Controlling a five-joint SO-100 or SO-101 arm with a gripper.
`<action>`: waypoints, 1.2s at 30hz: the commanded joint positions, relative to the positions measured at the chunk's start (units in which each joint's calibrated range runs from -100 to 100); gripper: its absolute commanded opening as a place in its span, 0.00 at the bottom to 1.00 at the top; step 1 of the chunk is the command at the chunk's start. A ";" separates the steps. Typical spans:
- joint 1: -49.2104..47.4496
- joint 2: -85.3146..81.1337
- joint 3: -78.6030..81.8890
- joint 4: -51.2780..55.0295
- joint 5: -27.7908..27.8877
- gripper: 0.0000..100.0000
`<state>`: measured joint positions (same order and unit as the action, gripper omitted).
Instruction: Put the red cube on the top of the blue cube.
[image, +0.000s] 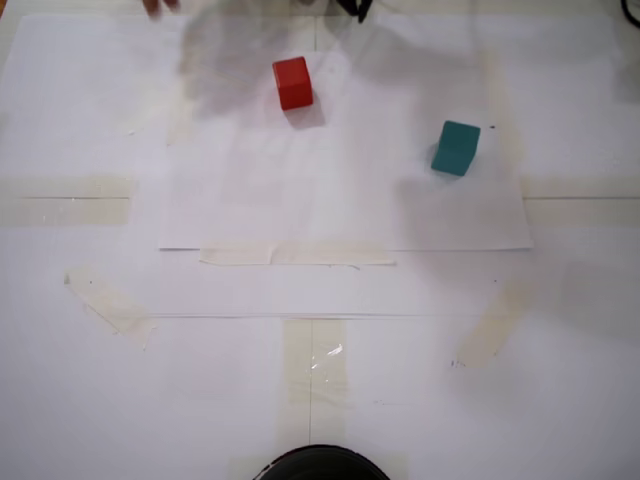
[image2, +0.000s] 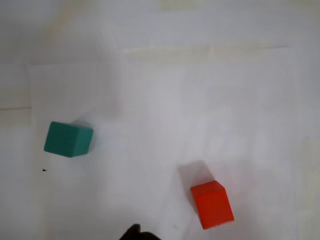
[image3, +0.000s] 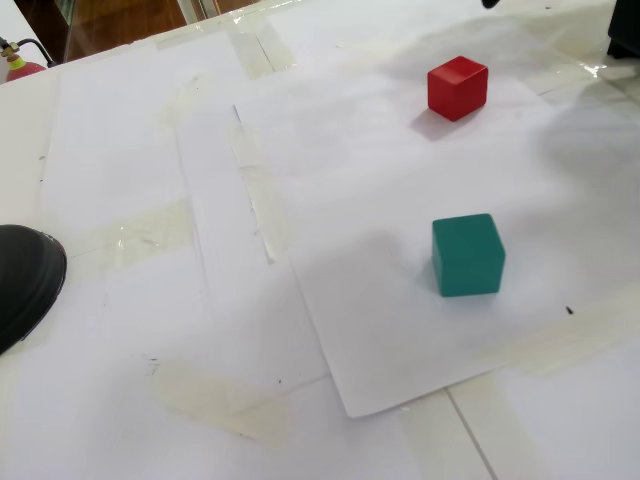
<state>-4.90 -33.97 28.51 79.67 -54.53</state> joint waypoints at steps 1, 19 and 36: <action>0.20 -0.97 0.04 -2.17 0.00 0.01; 6.18 -33.07 28.91 -0.54 10.55 0.27; 6.94 -18.73 16.20 5.25 17.68 0.27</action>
<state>1.17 -61.82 54.36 84.14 -38.12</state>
